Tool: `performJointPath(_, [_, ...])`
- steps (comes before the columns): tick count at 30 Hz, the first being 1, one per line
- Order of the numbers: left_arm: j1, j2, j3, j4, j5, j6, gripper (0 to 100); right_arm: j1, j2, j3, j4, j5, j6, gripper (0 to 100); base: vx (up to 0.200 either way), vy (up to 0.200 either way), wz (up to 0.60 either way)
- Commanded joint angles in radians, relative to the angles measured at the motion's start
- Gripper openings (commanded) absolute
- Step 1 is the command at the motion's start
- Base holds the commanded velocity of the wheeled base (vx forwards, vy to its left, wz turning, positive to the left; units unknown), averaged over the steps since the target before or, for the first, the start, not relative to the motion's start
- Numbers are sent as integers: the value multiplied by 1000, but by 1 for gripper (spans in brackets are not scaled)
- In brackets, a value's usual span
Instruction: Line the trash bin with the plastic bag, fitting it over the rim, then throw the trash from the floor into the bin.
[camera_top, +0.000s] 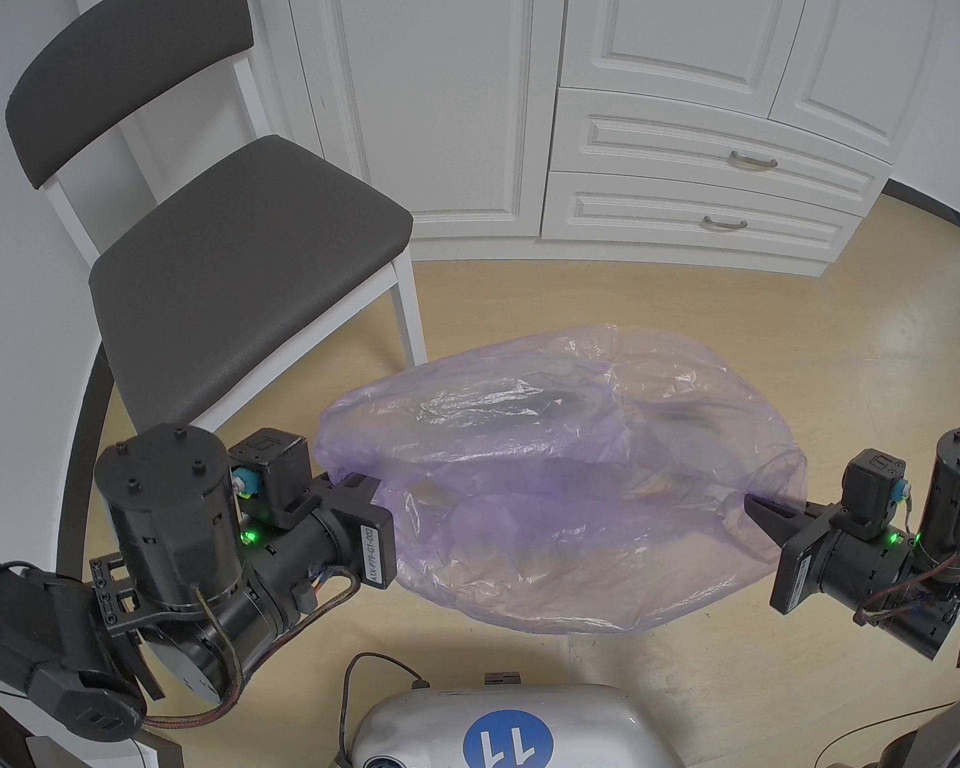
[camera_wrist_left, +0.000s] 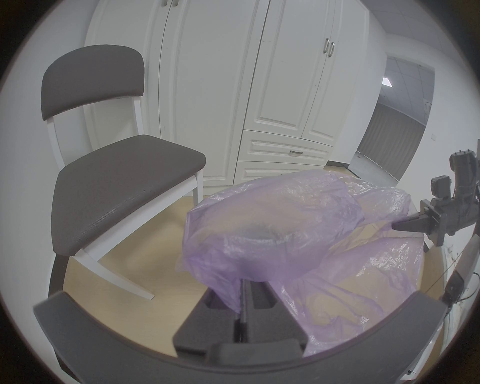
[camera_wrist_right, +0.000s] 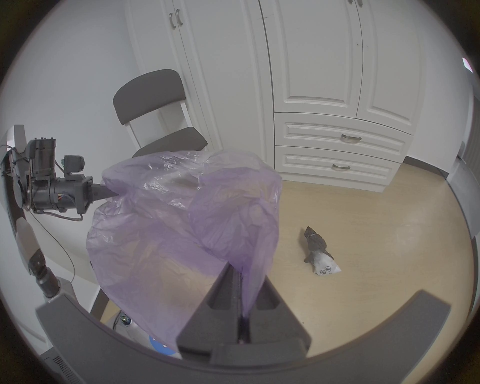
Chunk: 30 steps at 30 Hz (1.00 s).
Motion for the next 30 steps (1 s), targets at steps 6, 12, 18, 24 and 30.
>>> performJointPath(6, [5,7,5,2,-7,-4,0,14,-1,13,-3,-13,0,0,0,0,0])
performJointPath(12, [12,18,3,-4,-6,2,0,14,18,19,-2,-13,0,0,0,0,0])
performJointPath(18, [5,13,5,-4,-1,40,0,16,27,16,-5,-14,0,0,0,0,0])
performJointPath(24, [9,26,8,-9,-4,43,0,16,2,13,-6,-14,-15,0,0,0,0])
performJointPath(30, [3,36,8,-10,-4,50,0,16,-1,17,-6,-14,-21,0,0,0,0])
